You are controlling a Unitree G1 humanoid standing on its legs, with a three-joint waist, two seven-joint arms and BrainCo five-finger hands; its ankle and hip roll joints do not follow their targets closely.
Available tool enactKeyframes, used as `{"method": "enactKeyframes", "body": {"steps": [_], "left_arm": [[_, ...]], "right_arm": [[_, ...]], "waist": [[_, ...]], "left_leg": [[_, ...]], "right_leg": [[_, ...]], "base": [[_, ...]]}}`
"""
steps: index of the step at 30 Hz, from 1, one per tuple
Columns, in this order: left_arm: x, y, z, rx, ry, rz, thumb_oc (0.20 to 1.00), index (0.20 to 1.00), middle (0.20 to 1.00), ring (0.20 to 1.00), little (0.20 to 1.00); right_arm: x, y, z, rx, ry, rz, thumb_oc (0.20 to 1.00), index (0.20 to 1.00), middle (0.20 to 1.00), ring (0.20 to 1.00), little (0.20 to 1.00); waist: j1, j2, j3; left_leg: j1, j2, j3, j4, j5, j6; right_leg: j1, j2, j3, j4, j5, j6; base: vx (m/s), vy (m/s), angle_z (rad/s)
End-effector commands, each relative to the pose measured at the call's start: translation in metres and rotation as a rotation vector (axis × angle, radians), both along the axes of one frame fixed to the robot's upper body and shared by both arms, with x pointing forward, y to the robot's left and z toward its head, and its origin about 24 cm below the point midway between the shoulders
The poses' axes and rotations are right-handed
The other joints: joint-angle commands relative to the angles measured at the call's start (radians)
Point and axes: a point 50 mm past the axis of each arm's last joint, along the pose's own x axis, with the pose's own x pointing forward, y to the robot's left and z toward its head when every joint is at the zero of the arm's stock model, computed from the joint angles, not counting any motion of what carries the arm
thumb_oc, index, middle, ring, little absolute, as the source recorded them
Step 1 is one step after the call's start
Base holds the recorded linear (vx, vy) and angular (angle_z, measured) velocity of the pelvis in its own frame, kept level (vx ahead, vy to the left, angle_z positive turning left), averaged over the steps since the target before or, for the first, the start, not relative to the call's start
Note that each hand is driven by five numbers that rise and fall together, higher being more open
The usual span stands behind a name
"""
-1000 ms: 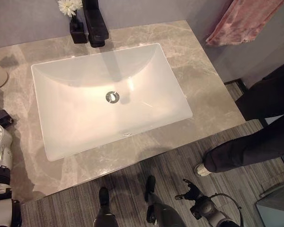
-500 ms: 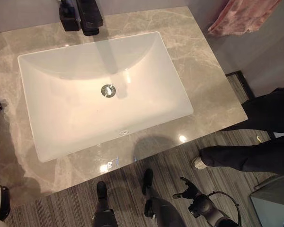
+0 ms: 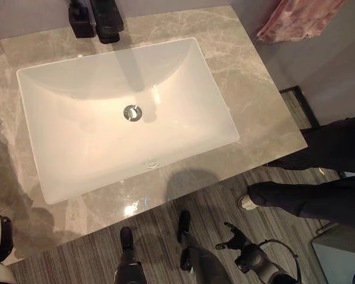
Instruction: Put brush and paste in cup on sink, flatten towel.
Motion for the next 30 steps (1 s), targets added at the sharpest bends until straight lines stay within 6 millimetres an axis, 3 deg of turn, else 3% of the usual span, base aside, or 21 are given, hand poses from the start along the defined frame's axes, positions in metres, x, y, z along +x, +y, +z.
{"method": "enactKeyframes", "body": {"steps": [1, 5, 6, 9, 13, 17, 18, 21, 23, 24, 26, 30], "left_arm": [[-0.005, -0.014, -0.009, 0.079, -0.074, 0.004, 0.2, 0.2, 0.2, 0.2, 0.2], [-0.015, -0.026, -0.042, 0.029, -0.092, -0.036, 0.2, 0.2, 0.2, 0.2, 0.2], [-0.023, -0.032, -0.06, -0.022, -0.11, -0.065, 0.2, 0.2, 0.2, 0.2, 0.2], [-0.026, -0.034, -0.064, -0.031, -0.111, -0.074, 0.2, 0.2, 0.2, 0.2, 0.2], [-0.042, -0.04, -0.092, -0.054, -0.055, -0.112, 0.2, 0.2, 0.2, 0.2, 0.2], [-0.046, -0.048, -0.1, -0.042, -0.017, -0.159, 0.2, 0.2, 0.2, 0.2, 0.2], [-0.049, -0.053, -0.103, -0.02, 0.0, -0.192, 0.2, 0.2, 0.2, 0.2, 0.2], [-0.057, -0.058, -0.107, -0.005, 0.008, -0.213, 0.2, 0.2, 0.2, 0.2, 0.2], [-0.058, -0.061, -0.108, 0.011, 0.019, -0.225, 0.2, 0.2, 0.2, 0.2, 0.2], [-0.055, -0.064, -0.104, 0.019, 0.007, -0.248, 0.2, 0.2, 0.2, 0.2, 0.2], [-0.052, -0.068, -0.103, 0.025, 0.014, -0.284, 0.2, 0.2, 0.2, 0.2, 0.2], [-0.049, -0.072, -0.104, 0.006, 0.01, -0.311, 0.2, 0.2, 0.2, 0.2, 0.2]], "right_arm": [[-0.01, -0.007, -0.006, -0.033, 0.033, -0.01, 1.0, 1.0, 1.0, 1.0, 1.0], [-0.017, -0.015, -0.01, -0.061, 0.065, -0.042, 1.0, 1.0, 1.0, 1.0, 1.0], [-0.016, -0.018, -0.009, -0.066, 0.069, -0.045, 1.0, 1.0, 1.0, 1.0, 1.0], [-0.015, -0.02, -0.009, -0.071, 0.071, -0.046, 1.0, 1.0, 1.0, 1.0, 1.0], [-0.015, -0.024, -0.006, -0.052, 0.07, -0.059, 1.0, 1.0, 1.0, 1.0, 1.0], [-0.012, -0.024, -0.003, -0.027, 0.053, -0.063, 1.0, 1.0, 1.0, 1.0, 1.0], [-0.009, -0.023, -0.001, -0.009, 0.037, -0.065, 1.0, 1.0, 1.0, 1.0, 1.0], [0.002, -0.016, 0.006, 0.016, -0.002, -0.038, 1.0, 1.0, 1.0, 1.0, 1.0], [0.006, -0.013, 0.009, 0.039, -0.023, -0.034, 1.0, 1.0, 1.0, 1.0, 1.0], [0.007, -0.011, 0.011, 0.056, -0.034, -0.025, 1.0, 1.0, 1.0, 1.0, 1.0], [0.003, -0.011, 0.01, 0.072, -0.024, -0.029, 1.0, 1.0, 1.0, 1.0, 1.0], [0.002, -0.011, 0.011, 0.091, -0.032, -0.032, 1.0, 1.0, 1.0, 1.0, 1.0]], "waist": [[0.002, 0.017, -0.018], [0.021, 0.011, -0.028], [0.041, -0.002, -0.021], [0.047, -0.003, -0.015], [0.062, 0.009, -0.02], [0.051, 0.014, -0.042], [0.044, 0.02, -0.051], [0.048, 0.035, -0.06], [0.045, 0.048, -0.069], [0.025, 0.055, -0.078], [0.012, 0.064, -0.094], [-0.009, 0.069, -0.089]], "left_leg": [[0.004, 0.006, -0.048, 0.001, -0.018, 0.021], [0.062, -0.011, -0.048, 0.001, -0.04, 0.036], [0.083, -0.024, -0.054, 0.091, -0.089, 0.049], [0.078, -0.03, -0.061, 0.153, -0.124, 0.055], [0.101, -0.065, -0.086, 0.272, -0.223, 0.095], [0.115, -0.105, -0.089, 0.298, -0.256, 0.12], [0.126, -0.133, -0.092, 0.321, -0.282, 0.136], [0.142, -0.159, -0.092, 0.301, -0.274, 0.158], [0.16, -0.173, -0.1, 0.27, -0.263, 0.167], [0.17, -0.183, -0.114, 0.241, -0.248, 0.174], [0.194, -0.197, -0.12, 0.201, -0.235, 0.184], [0.229, -0.22, -0.146, 0.19, -0.242, 0.188]], "right_leg": [[0.198, -0.114, 0.039, -0.001, -0.142, 0.127], [0.253, -0.126, 0.028, 0.008, -0.161, 0.129], [0.301, -0.145, 0.023, 0.039, -0.185, 0.127], [0.322, -0.154, 0.019, 0.051, -0.192, 0.126], [0.378, -0.198, 0.024, 0.13, -0.189, 0.139], [0.376, -0.237, 0.04, 0.175, -0.112, 0.155], [0.373, -0.265, 0.059, 0.202, -0.027, 0.166], [0.336, -0.285, 0.069, 0.217, 0.059, 0.167], [0.326, -0.257, 0.065, 0.221, 0.012, 0.16], [0.304, -0.2, 0.124, 0.234, -0.033, 0.148], [0.283, -0.132, 0.146, 0.221, -0.121, 0.127], [0.23, -0.082, 0.152, 0.199, -0.112, 0.107]], "base": [[0.07, 0.004, 0.06], [0.08, 0.038, 0.13], [0.09, 0.086, 0.09], [0.02, 0.078, 0.05], [0.02, 0.195, 0.08], [0.0, 0.204, 0.05], [-0.02, 0.231, 0.09], [-0.06, 0.245, -0.03], [-0.03, 0.237, -0.34], [0.03, 0.239, -0.33], [0.07, 0.214, 0.08], [0.07, 0.084, 0.25]]}}
